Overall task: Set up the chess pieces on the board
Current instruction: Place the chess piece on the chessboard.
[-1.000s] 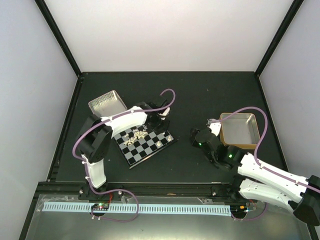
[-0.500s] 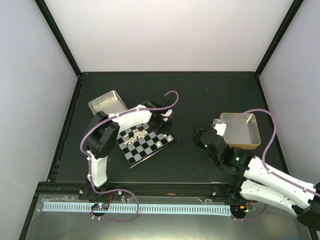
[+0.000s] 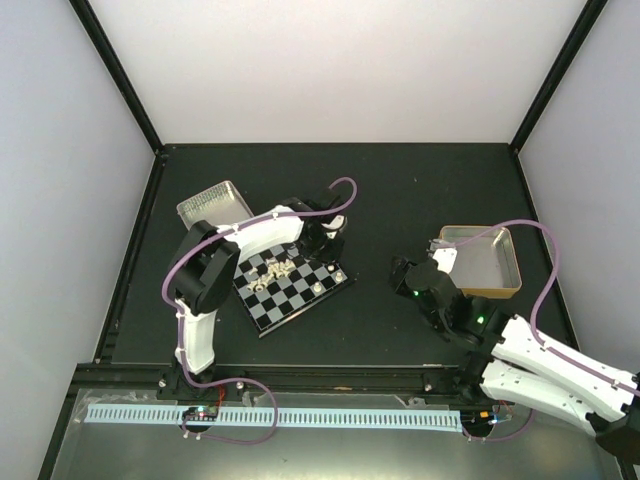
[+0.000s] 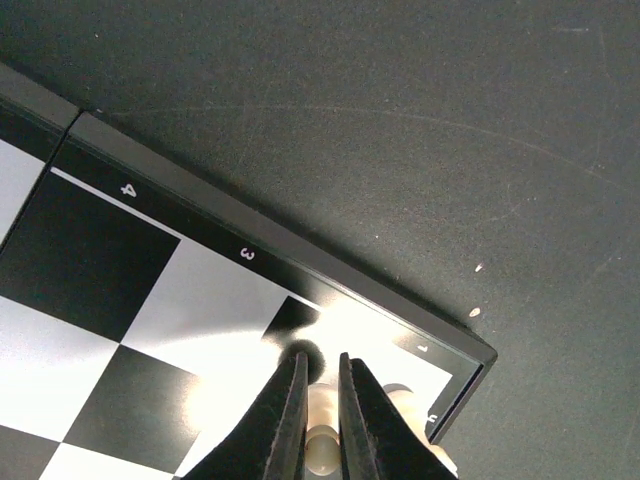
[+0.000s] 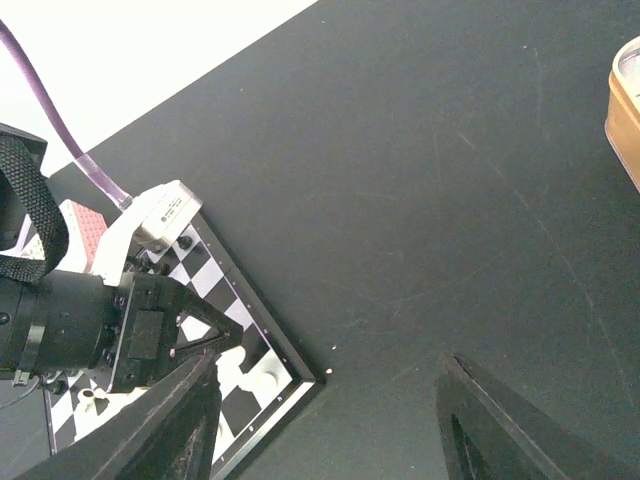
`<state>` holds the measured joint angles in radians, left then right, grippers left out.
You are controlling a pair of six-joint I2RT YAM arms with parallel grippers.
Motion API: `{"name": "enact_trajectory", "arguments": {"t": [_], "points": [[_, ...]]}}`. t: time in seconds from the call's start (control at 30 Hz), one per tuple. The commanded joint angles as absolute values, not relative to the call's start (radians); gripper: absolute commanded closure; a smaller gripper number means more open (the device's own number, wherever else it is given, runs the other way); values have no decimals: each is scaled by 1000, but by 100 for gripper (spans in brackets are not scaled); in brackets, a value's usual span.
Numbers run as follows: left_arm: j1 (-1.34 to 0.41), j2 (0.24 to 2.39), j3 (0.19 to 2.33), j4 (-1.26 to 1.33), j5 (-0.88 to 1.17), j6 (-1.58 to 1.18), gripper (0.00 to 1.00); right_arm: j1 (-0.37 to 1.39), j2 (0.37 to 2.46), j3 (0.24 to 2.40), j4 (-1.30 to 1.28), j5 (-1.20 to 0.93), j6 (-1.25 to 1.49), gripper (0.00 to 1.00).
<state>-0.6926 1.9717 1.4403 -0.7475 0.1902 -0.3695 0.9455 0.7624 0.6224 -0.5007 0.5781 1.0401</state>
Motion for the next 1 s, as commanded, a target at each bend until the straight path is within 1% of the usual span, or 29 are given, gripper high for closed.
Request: {"name": "enact_trajectory", "arguments": {"t": [0.0, 0.23, 0.53, 0.7, 0.8, 0.97], "points": [[-674, 2000, 1493, -772, 222, -342, 89, 940, 737, 643, -516, 625, 1064, 40], [-671, 2019, 1516, -786, 239, -326, 78, 940, 721, 639, -525, 629, 1070, 40], [-670, 1984, 1511, -791, 221, -335, 74, 940, 726, 637, -519, 621, 1065, 40], [-660, 1886, 1491, -783, 174, -354, 67, 940, 732, 637, -515, 611, 1057, 40], [-641, 1798, 1439, -762, 126, -385, 61, 940, 740, 635, -508, 604, 1054, 39], [-592, 1631, 1267, -721, 18, -440, 60, 940, 759, 631, -487, 574, 1042, 39]]}}
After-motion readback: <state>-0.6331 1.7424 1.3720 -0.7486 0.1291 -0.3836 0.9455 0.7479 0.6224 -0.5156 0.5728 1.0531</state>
